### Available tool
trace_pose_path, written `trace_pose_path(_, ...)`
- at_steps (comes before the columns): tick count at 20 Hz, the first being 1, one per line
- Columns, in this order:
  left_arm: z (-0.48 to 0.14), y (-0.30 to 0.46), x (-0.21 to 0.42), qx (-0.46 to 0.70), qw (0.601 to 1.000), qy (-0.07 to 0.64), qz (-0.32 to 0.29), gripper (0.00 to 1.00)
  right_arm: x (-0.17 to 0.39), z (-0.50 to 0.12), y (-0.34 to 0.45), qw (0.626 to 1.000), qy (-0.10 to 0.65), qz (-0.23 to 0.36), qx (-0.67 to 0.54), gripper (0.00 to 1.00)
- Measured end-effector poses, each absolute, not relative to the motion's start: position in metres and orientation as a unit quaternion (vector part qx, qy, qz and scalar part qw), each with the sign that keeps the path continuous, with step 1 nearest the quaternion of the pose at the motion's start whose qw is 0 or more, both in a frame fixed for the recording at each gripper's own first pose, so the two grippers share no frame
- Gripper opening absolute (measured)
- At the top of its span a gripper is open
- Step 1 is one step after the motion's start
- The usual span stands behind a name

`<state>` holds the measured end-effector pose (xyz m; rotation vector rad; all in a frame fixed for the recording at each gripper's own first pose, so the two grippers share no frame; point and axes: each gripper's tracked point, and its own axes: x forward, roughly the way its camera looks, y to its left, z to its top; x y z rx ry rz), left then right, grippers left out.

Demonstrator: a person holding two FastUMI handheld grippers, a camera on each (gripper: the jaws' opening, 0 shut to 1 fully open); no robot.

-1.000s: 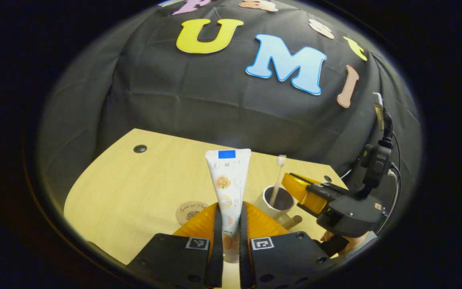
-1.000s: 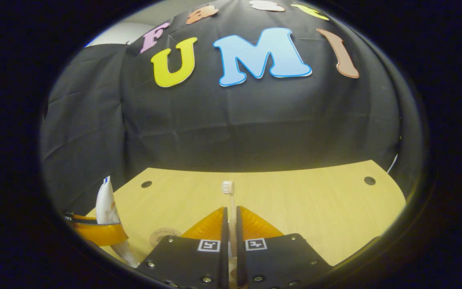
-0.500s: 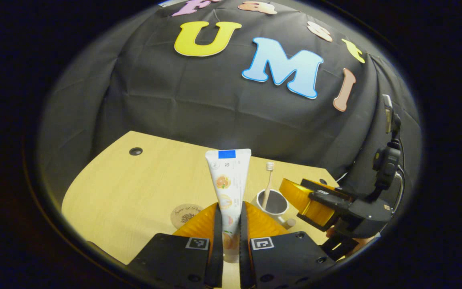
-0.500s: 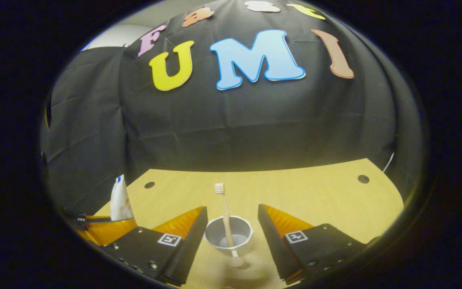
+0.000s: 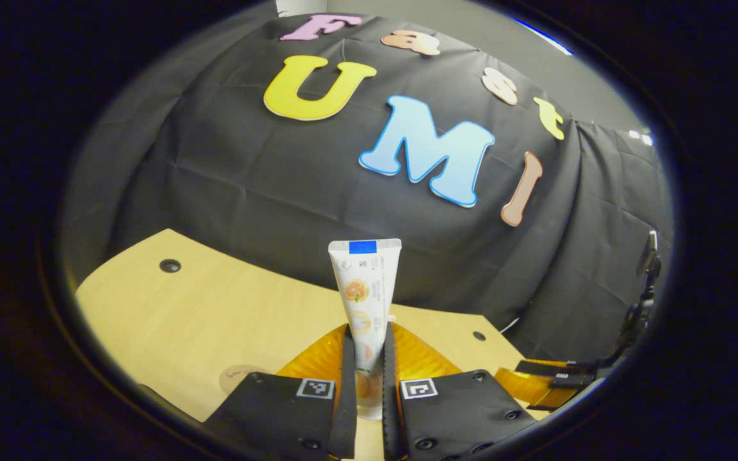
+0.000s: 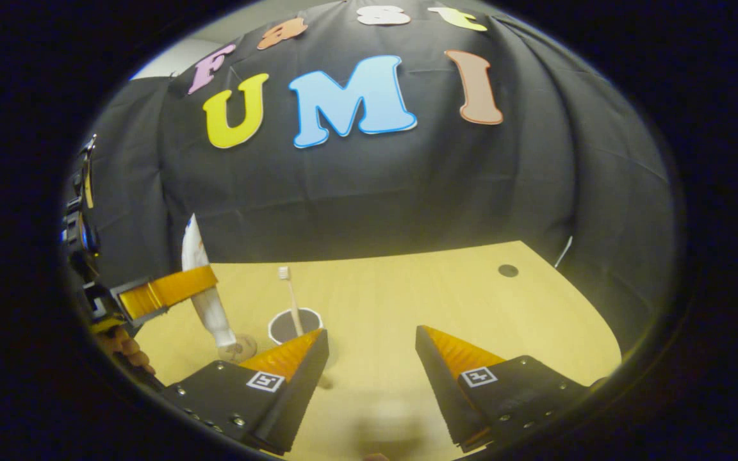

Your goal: Put the toothbrush and toothpaste on the desktop into the cup, then pick up the cup and place it on the coaster on the desktop.

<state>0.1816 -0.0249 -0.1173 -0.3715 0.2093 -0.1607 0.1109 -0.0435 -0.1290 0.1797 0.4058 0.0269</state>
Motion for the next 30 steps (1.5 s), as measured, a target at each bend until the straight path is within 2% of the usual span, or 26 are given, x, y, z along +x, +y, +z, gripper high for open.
trace_pose_path(6, -0.114, -0.047, 0.228, -0.187, 0.979, 0.032, -0.080, 0.23, 0.088, -0.143, -0.077, 0.968, 0.233, -0.015, 0.092, 0.84)
trace_pose_path(11, -0.151, -0.075, 0.240, -0.139, 0.986, 0.034, -0.081, 0.26, 0.088, -0.157, -0.075, 0.964, 0.252, 0.001, 0.090, 0.84)
trace_pose_path(12, -0.158, -0.079, 0.241, -0.132, 0.987, 0.036, -0.081, 0.24, 0.090, -0.158, -0.074, 0.963, 0.256, 0.004, 0.090, 0.82)
trace_pose_path(13, -0.163, -0.080, 0.242, -0.130, 0.987, 0.038, -0.081, 0.23, 0.091, -0.159, -0.074, 0.962, 0.259, 0.007, 0.091, 0.84)
trace_pose_path(18, -0.192, -0.084, 0.244, -0.121, 0.988, 0.053, -0.078, 0.26, 0.094, -0.162, -0.074, 0.959, 0.265, 0.017, 0.096, 0.84)
trace_pose_path(20, -0.197, -0.085, 0.243, -0.125, 0.987, 0.058, -0.078, 0.24, 0.096, -0.159, -0.074, 0.960, 0.264, 0.017, 0.095, 0.84)
trace_pose_path(23, -0.205, -0.091, 0.243, -0.103, 0.989, 0.072, -0.081, 0.27, 0.096, -0.157, -0.072, 0.961, 0.260, 0.021, 0.089, 0.84)
trace_pose_path(25, -0.210, -0.094, 0.241, -0.088, 0.989, 0.084, -0.087, 0.33, 0.096, -0.157, -0.070, 0.961, 0.261, 0.026, 0.084, 0.85)
trace_pose_path(26, -0.206, -0.093, 0.237, -0.090, 0.988, 0.083, -0.092, 0.28, 0.098, -0.157, -0.068, 0.961, 0.261, 0.028, 0.083, 0.84)
trace_pose_path(27, -0.203, -0.094, 0.236, -0.098, 0.987, 0.080, -0.101, 0.31, 0.100, -0.156, -0.066, 0.962, 0.260, 0.030, 0.083, 0.84)
trace_pose_path(28, -0.200, -0.093, 0.234, -0.105, 0.986, 0.078, -0.104, 0.43, 0.101, -0.155, -0.062, 0.962, 0.260, 0.031, 0.084, 0.84)
trace_pose_path(29, -0.198, -0.089, 0.233, -0.107, 0.986, 0.077, -0.099, 0.63, 0.101, -0.154, -0.058, 0.962, 0.259, 0.033, 0.085, 0.84)
trace_pose_path(30, -0.199, -0.085, 0.233, -0.106, 0.987, 0.078, -0.094, 0.61, 0.101, -0.153, -0.055, 0.962, 0.258, 0.033, 0.084, 0.84)
